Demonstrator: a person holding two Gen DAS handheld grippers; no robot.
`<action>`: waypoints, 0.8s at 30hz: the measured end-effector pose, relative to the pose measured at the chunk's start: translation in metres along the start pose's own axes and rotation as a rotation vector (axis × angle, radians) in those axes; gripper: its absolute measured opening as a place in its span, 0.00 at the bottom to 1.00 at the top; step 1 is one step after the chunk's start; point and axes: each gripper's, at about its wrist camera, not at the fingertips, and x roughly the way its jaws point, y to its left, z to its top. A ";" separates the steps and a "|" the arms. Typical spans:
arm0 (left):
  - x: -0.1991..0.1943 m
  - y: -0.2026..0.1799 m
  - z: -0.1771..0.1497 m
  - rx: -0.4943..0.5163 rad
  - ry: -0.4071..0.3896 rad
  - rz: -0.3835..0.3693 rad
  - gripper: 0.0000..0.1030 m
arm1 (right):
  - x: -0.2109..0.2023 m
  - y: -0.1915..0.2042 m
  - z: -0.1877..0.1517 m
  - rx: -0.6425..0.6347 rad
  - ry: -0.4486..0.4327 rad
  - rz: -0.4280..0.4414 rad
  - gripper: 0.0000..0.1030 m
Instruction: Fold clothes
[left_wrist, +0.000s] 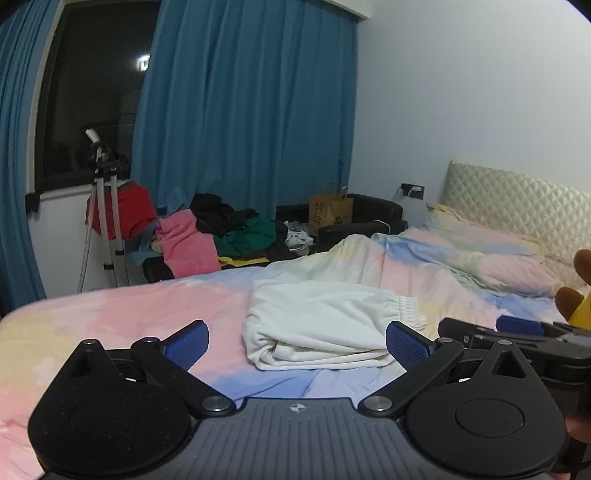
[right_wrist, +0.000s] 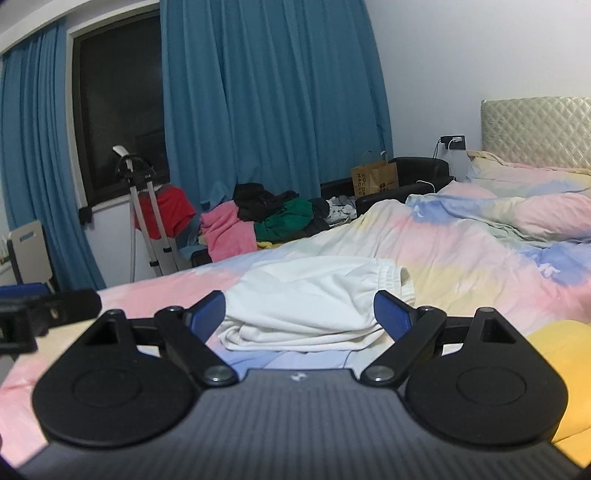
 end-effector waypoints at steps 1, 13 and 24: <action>0.003 0.002 -0.004 -0.004 0.001 0.014 1.00 | 0.002 0.002 -0.003 -0.005 0.003 -0.003 0.86; 0.038 0.023 -0.040 -0.038 0.046 0.031 1.00 | 0.024 0.012 -0.028 -0.063 0.027 -0.082 0.86; 0.040 0.029 -0.044 -0.057 0.050 0.038 1.00 | 0.029 0.015 -0.034 -0.077 0.042 -0.107 0.86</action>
